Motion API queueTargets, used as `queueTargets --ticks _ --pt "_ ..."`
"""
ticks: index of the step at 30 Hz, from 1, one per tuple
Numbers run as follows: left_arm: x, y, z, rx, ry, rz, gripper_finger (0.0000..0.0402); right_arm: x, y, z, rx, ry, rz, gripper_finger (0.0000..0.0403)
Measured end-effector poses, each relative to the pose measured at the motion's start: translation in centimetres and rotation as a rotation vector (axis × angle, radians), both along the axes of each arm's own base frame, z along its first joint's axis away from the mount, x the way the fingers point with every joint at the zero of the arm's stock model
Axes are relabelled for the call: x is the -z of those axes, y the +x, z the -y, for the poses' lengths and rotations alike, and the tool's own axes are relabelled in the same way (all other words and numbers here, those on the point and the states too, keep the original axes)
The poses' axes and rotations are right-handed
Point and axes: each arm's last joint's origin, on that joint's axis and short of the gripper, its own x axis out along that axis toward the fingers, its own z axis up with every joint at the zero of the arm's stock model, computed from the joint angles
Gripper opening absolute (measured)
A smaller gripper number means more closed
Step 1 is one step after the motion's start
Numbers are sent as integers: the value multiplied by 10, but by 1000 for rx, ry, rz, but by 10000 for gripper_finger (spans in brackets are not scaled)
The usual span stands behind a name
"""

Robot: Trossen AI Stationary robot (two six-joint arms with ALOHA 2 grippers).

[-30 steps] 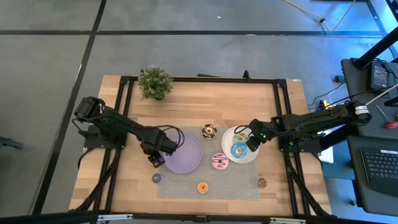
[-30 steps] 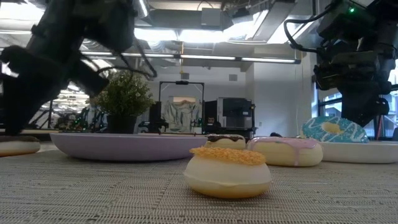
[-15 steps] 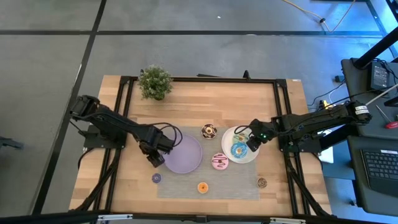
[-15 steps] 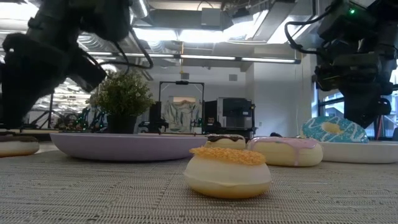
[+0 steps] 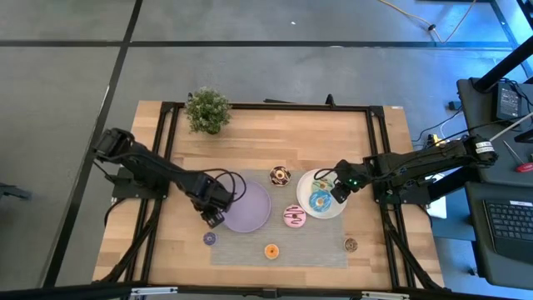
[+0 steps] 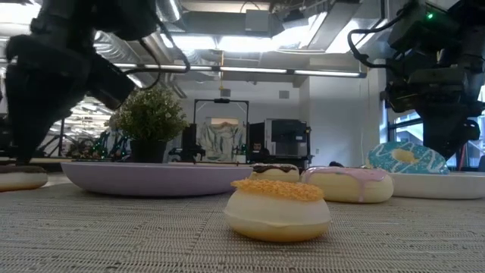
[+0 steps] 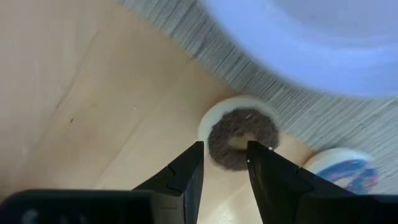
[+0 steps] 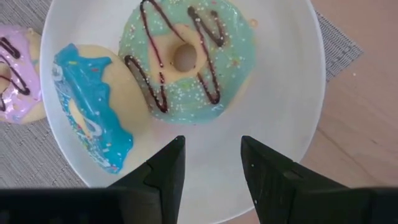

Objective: Pick & Place donuts
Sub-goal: Put the small dark brown donut on the purple plate

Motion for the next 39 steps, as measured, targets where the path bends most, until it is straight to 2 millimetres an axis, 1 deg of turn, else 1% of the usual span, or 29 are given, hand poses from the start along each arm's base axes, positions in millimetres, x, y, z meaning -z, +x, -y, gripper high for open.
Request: queueTargets --ticks 4,9,15,20,27,30,35,39 --pt "1 -1 4 9 19 6 116 0 0 0 0 1 0 158" --pt "2 0 3 -1 40 16 112 0 0 0 -1 2 2 158" --pt "17 -8 2 -52 12 -6 107 0 0 0 -1 3 2 158" --pt "19 -10 1 -66 11 -16 102 0 0 0 -1 3 2 158" --pt "19 -8 2 -60 0 9 78 -11 5 0 -22 -22 34 158" --pt "17 -8 2 -59 -5 19 62 -16 8 0 -21 -26 44 158" --pt "10 -10 1 -38 -12 51 42 -23 6 1 -9 -63 4 158" --pt "-1 -13 0 -42 -27 97 35 -26 4 2 -3 -93 -28 158"
